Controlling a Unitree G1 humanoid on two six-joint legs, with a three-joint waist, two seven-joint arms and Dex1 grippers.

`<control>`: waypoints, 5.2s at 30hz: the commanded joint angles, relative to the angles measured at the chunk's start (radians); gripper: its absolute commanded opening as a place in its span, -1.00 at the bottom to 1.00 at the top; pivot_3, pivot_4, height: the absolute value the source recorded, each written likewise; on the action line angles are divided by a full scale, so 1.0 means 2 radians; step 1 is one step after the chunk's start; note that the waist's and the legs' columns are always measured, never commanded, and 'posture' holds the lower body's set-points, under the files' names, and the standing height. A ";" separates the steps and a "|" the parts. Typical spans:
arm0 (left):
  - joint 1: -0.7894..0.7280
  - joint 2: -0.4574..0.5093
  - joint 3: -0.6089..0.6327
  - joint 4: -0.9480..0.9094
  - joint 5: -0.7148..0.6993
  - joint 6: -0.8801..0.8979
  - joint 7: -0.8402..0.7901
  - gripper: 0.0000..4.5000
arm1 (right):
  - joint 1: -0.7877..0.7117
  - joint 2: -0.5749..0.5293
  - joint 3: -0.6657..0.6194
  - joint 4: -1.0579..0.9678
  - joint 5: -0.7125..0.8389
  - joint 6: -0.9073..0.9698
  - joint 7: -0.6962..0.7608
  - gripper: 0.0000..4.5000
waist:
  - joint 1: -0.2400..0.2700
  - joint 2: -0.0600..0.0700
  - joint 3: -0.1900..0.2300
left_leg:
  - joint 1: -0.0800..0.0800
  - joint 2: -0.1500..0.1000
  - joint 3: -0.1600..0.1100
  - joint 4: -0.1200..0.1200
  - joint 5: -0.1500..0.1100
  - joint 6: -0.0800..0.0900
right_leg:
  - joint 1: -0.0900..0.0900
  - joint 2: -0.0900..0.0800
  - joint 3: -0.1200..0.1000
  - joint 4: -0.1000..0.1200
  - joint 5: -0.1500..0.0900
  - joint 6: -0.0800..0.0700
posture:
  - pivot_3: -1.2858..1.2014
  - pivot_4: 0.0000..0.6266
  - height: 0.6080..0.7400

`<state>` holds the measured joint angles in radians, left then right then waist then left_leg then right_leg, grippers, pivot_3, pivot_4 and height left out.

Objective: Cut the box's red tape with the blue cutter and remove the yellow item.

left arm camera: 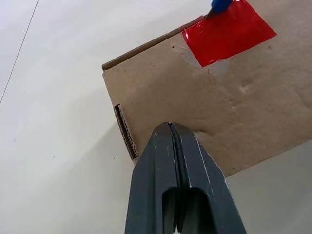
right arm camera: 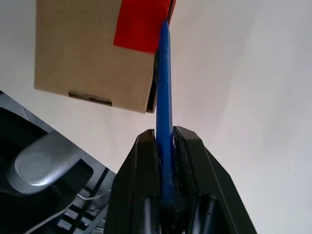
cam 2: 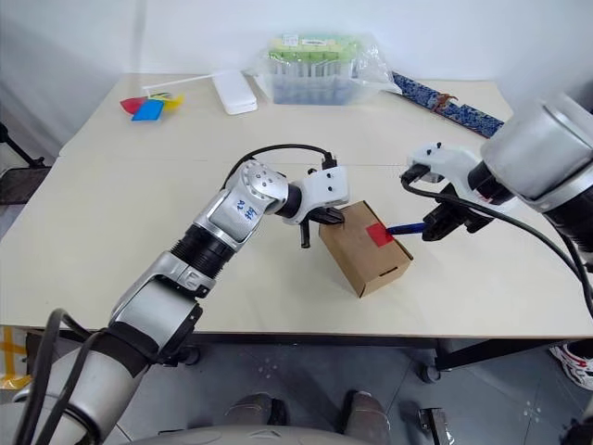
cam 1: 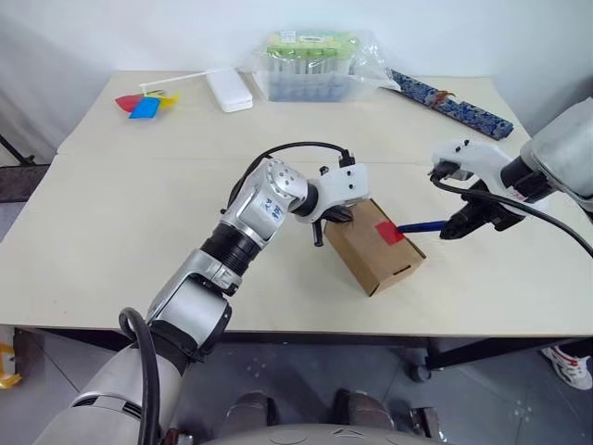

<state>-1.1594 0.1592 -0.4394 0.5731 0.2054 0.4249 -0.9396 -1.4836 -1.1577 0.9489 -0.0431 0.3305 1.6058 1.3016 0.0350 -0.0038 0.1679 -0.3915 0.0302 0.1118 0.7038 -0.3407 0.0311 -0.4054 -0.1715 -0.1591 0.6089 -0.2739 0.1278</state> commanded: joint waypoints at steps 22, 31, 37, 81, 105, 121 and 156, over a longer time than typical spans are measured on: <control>0.027 -0.015 -0.037 0.064 0.030 0.007 0.013 -1.00 | -0.001 -0.116 0.034 -0.075 -0.068 -0.141 0.143 -0.93 | 0.008 -0.001 -0.001 | 0.000 0.000 0.000 0.000 0.000 0.001 | 0.001 0.000 0.000 -0.002 0.000 0.000 | 0.03 -0.52 1.00; 0.033 -0.008 -0.041 0.059 0.031 -0.001 0.003 -1.00 | 0.060 -0.162 -0.157 -0.067 -0.042 -0.153 0.119 -0.93 | 0.008 -0.001 -0.001 | 0.000 0.000 0.000 0.000 0.000 0.000 | 0.002 0.000 0.000 -0.005 0.000 0.000 | 0.03 -0.52 1.00; 0.026 -0.009 -0.038 0.065 0.031 -0.010 -0.002 -1.00 | 0.270 -0.104 -0.403 -0.076 -0.023 -0.171 -0.039 -0.93 | 0.007 -0.002 -0.001 | 0.001 0.001 0.000 0.000 -0.001 0.000 | 0.003 0.000 0.000 -0.005 0.000 0.000 | 0.03 -0.52 1.00; 0.017 -0.002 0.019 0.037 -0.008 -0.011 -0.043 -1.00 | 0.660 0.119 -0.649 -0.170 -0.048 -0.449 -0.325 0.99 | -0.006 0.002 -0.004 | 0.003 0.001 0.000 -0.002 0.000 0.001 | 0.005 0.002 0.000 -0.007 0.001 0.001 | 0.03 -0.52 1.00; 0.166 0.150 0.100 -0.276 -0.154 0.295 -0.067 -1.00 | 0.447 0.135 -0.401 0.016 -0.102 -0.521 -0.174 -0.96 | -0.008 0.002 0.003 | -0.004 -0.001 0.004 -0.003 0.000 -0.001 | -0.003 0.003 0.000 -0.003 0.002 0.002 | 0.03 -0.52 1.00; 0.187 0.089 0.113 -0.306 -0.209 0.338 0.049 -1.00 | 0.443 0.162 -0.358 -0.078 -0.091 -0.456 -0.134 -0.96 | -0.006 0.002 0.003 | -0.004 -0.001 0.004 -0.001 0.001 -0.001 | -0.003 0.004 0.000 -0.003 0.002 0.002 | 0.03 -0.52 1.00; 0.148 0.158 0.100 -0.219 -0.221 0.261 0.027 -1.00 | 0.457 0.152 -0.376 -0.116 -0.101 -0.431 -0.166 -0.96 | -0.006 0.002 0.003 | -0.004 -0.001 0.004 -0.001 0.001 -0.001 | -0.003 0.004 0.000 -0.003 0.002 0.002 | 0.03 -0.52 1.00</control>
<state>-0.8404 0.4660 -0.2642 0.1355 -0.2283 0.9733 -0.8755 -0.5643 -0.8335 0.2316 -0.2440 0.1221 0.7624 0.9702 0.0230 0.0009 0.1738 -0.4003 0.0283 0.1195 0.7017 -0.3390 0.0289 -0.4113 -0.1641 -0.1593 0.6034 -0.2705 0.1318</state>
